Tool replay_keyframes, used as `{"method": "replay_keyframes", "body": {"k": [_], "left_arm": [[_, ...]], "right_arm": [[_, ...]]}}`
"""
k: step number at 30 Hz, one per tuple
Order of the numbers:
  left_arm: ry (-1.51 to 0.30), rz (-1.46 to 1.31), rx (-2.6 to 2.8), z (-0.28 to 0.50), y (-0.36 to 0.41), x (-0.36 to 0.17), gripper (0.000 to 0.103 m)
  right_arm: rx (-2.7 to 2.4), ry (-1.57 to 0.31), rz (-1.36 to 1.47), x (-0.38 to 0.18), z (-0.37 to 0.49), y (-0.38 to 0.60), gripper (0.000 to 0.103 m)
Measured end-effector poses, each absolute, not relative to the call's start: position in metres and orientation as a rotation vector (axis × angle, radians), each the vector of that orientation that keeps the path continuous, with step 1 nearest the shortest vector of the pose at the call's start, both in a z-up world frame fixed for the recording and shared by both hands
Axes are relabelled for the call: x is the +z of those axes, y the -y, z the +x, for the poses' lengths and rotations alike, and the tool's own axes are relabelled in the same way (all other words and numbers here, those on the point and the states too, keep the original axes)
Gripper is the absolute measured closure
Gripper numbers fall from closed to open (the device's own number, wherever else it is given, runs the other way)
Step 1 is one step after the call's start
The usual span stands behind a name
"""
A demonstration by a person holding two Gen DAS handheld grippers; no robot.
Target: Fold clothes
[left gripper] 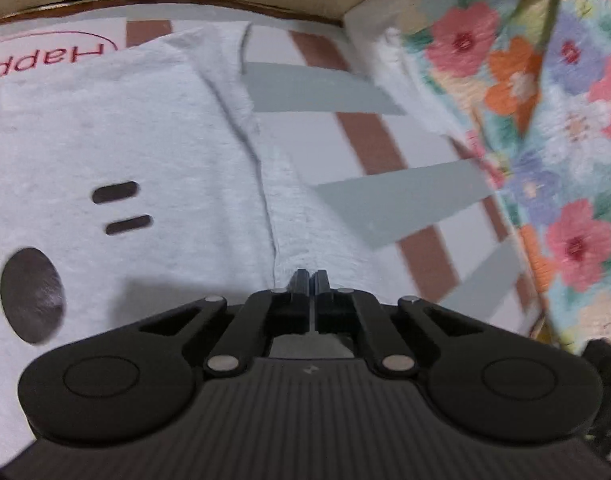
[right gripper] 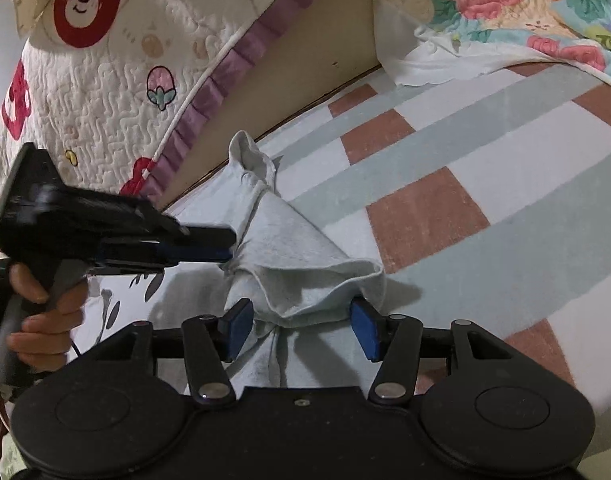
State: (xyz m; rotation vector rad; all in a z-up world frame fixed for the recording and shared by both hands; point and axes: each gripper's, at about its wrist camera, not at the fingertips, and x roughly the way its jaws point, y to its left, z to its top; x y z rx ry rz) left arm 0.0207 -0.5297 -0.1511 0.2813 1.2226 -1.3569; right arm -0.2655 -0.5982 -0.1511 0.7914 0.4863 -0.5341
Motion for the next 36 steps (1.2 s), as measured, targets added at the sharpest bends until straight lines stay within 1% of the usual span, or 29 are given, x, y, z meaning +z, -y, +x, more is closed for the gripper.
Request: {"method": "replay_keyframes", "body": {"k": [3, 5, 7, 9, 10, 11, 13, 14, 15, 16, 17, 18, 19, 20, 22, 25, 27, 32, 36], "left_arm": [[-1.143, 0.328, -1.381, 0.016, 0.532, -0.143, 0.101], [-1.089, 0.359, -1.395, 0.012, 0.533, -0.137, 0.101], [-1.040, 0.383, -1.404, 0.009, 0.534, -0.133, 0.101], [-1.033, 0.409, -1.372, 0.004, 0.539, -0.132, 0.092], [-1.022, 0.421, -1.367, 0.002, 0.538, -0.134, 0.079], [-1.011, 0.433, -1.363, -0.001, 0.538, -0.136, 0.061], [-0.988, 0.456, -1.355, -0.006, 0.536, -0.140, 0.045], [-0.976, 0.468, -1.351, -0.008, 0.536, -0.142, 0.043], [-0.965, 0.479, -1.347, -0.011, 0.535, -0.144, 0.043], [-0.953, 0.491, -1.343, -0.013, 0.534, -0.146, 0.043], [-0.976, 0.474, -1.329, -0.008, 0.535, -0.147, 0.053], [-1.003, 0.454, -1.314, -0.003, 0.537, -0.149, 0.065], [-1.029, 0.434, -1.298, 0.003, 0.538, -0.150, 0.092], [-1.055, 0.414, -1.282, 0.008, 0.540, -0.151, 0.099], [-1.037, 0.362, -1.305, 0.020, 0.538, -0.135, 0.099], [-1.004, 0.283, -1.343, 0.038, 0.534, -0.109, 0.099], [-0.969, 0.263, -1.359, 0.045, 0.533, -0.093, 0.099], [-0.862, 0.294, -1.368, 0.057, 0.529, -0.071, 0.099], [-0.822, 0.402, -1.371, 0.070, 0.524, -0.075, 0.099]], "right_arm": [[-0.549, -0.525, 0.739, -0.147, -0.265, 0.595, 0.045], [-0.572, -0.603, 0.614, -0.144, -0.261, 0.587, 0.044], [-0.595, -0.693, 0.455, -0.140, -0.255, 0.577, 0.041], [-0.556, -0.761, 0.293, -0.142, -0.251, 0.567, 0.040], [-0.532, -0.792, 0.212, -0.143, -0.249, 0.562, 0.039], [-0.521, -0.794, 0.169, -0.144, -0.249, 0.560, 0.033], [-0.507, -0.783, 0.105, -0.146, -0.249, 0.559, 0.030], [-0.505, -0.771, 0.122, -0.146, -0.251, 0.564, 0.029], [-0.505, -0.758, 0.153, -0.147, -0.252, 0.570, 0.029], [-0.504, -0.744, 0.183, -0.148, -0.253, 0.575, 0.029], [-0.504, -0.730, 0.213, -0.149, -0.255, 0.581, 0.030], [-0.494, -0.703, 0.259, -0.150, -0.258, 0.588, 0.036], [-0.466, -0.667, 0.324, -0.149, -0.261, 0.596, 0.050], [-0.433, -0.630, 0.392, -0.148, -0.264, 0.603, 0.098], [-0.409, -0.534, 0.587, -0.143, -0.273, 0.622, 0.098], [-0.399, -0.412, 0.655, -0.120, -0.280, 0.629, 0.098], [-0.394, -0.376, 0.637, -0.099, -0.277, 0.627, 0.098], [-0.339, -0.419, 0.456, -0.069, -0.240, 0.595, 0.098], [-0.292, -0.455, 0.306, -0.045, -0.209, 0.568, 0.098]]}}
